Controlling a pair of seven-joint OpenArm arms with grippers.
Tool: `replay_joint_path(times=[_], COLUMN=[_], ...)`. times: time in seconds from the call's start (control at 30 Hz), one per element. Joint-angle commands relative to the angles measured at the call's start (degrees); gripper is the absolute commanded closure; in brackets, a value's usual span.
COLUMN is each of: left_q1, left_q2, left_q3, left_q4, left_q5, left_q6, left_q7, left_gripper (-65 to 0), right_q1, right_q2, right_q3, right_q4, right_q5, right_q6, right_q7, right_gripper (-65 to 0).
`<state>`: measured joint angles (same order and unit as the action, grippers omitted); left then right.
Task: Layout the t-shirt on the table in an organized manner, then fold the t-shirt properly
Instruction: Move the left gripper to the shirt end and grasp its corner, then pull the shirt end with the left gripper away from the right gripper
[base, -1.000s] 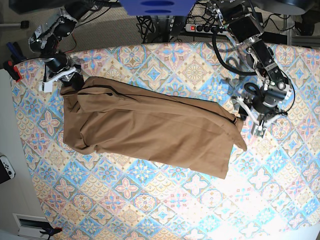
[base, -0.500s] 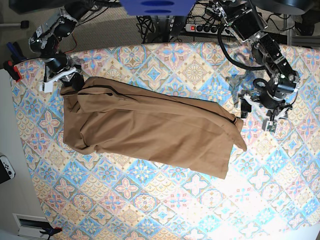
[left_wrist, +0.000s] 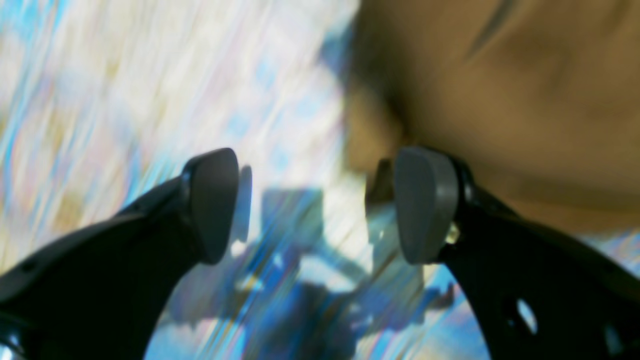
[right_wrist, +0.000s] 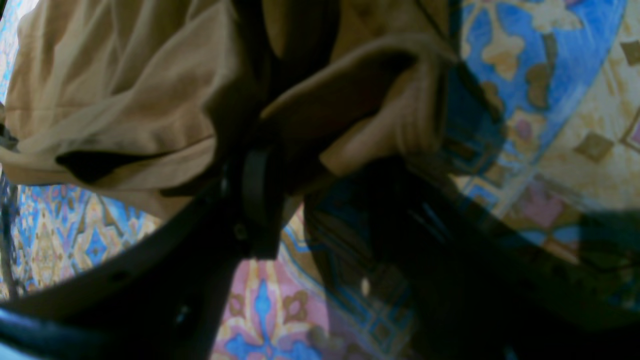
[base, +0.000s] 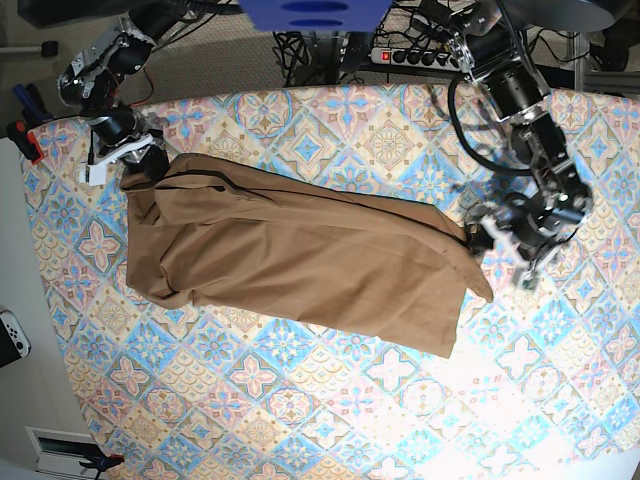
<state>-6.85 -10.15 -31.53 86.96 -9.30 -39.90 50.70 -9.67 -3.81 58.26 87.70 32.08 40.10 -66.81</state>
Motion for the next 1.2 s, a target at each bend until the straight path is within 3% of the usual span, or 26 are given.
replay_joint_path(times=[0.0,0.47,0.53,0.6,0.73,0.83,0.93,1.17], left_q1=[-1.1,-3.9,-4.0,-4.0,-3.9,-3.9,-3.9,0.2], left_q2=[-0.4,-1.8,-1.8,-1.8,-1.8,-1.8,-1.8,-4.0], left_q3=[0.9,1.3,4.0,6.3,8.2,8.2,8.2,8.1], left_q4=[-0.7,-8.4,-8.4,-8.4,-8.4,-8.4,-8.4,-6.8], left_q5=[-0.8,-0.7,-0.8,-0.8,-0.8,-0.7,-0.7,-0.8], left_q6=[-0.1,-0.1,-0.1,-0.1,-0.1,-0.1,-0.1,-0.1], left_q7=[-1.2,-2.9,-2.9,-2.9,-2.9,-2.8,-2.5,-2.4], left_gripper=[-44.9,-44.8,-43.8,-38.4,-14.7,-0.3,0.0,0.0], right_q1=[-0.3,-0.5,-0.5,-0.3,-0.6,-0.6,-0.4,-0.3], right_q2=[-0.1,-0.1,-0.1,-0.1,-0.1,-0.1,-0.1,-0.1], right_q3=[-0.2,-0.2,-0.2,-0.2,-0.2,-0.2,-0.2,0.2], right_q4=[0.2,0.2,0.2,0.2,0.2,0.2,0.2,0.2], right_q5=[-2.1,-2.1,-2.1,-2.1,-2.1,-2.1,-2.1,-2.3], right_q6=[-0.1,-0.1,-0.1,-0.1,-0.1,-0.1,-0.1,-0.1], right_q7=[-3.2,-3.2,-3.2,-3.2,-3.2,-3.2,-3.3,-3.3], right_gripper=[-26.2,-26.2,-26.2,-26.1,-24.3,-13.0,0.0,0.0])
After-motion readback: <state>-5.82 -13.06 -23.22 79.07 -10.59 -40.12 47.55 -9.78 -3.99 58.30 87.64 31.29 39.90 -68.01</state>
